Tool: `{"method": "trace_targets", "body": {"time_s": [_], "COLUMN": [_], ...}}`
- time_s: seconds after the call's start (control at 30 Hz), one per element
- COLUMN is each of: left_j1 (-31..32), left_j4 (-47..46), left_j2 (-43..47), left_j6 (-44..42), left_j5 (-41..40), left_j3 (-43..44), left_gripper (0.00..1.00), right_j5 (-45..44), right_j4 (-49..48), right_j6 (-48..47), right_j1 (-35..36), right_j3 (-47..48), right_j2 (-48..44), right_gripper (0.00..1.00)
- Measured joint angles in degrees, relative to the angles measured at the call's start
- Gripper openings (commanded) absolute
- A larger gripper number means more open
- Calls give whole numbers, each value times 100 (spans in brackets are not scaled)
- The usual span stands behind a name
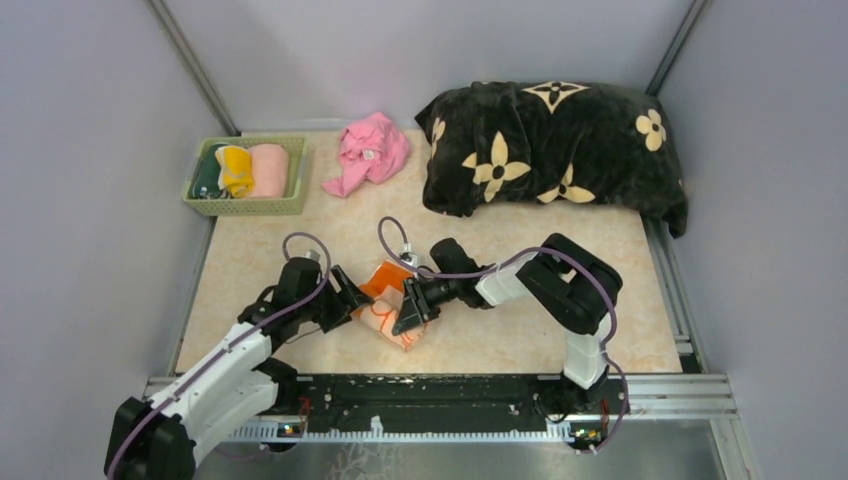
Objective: Roll the towels
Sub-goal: Roll the towel at the center of the board.
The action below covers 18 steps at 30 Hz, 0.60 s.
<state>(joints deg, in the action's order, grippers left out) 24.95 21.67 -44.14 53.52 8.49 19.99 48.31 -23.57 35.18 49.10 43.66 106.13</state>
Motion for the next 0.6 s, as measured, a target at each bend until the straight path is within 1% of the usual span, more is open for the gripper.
{"method": "trace_targets", "body": {"time_s": [0.07, 0.13, 0.23, 0.33, 0.43, 0.6], "left_j1": [2, 0, 0, 0, -4, -4], "left_j4": [-175, -376, -715, -964, -1132, -1207], "left_j2": [-315, -599, -1023, -1300, -1425, -1436], "left_j6": [-4, -7, -46, -76, -83, -87], "left_j5": [57, 111, 210, 295, 356, 363], "left_j3": [0, 0, 0, 0, -4, -46], "left_gripper": [75, 71, 69, 69, 69, 69], "right_j5": [142, 203, 170, -72, -632, -2092], "right_j4": [-151, -214, -164, 188, 949, 2406], "right_j6": [208, 341, 385, 243, -184, -1099], "right_j1": [-74, -118, -140, -140, -107, 179], "right_j3": [-17, -24, -48, -50, -50, 118], "right_j2": [92, 142, 140, -61, -664, -1991], "right_gripper": [18, 21, 32, 42, 48, 54]}}
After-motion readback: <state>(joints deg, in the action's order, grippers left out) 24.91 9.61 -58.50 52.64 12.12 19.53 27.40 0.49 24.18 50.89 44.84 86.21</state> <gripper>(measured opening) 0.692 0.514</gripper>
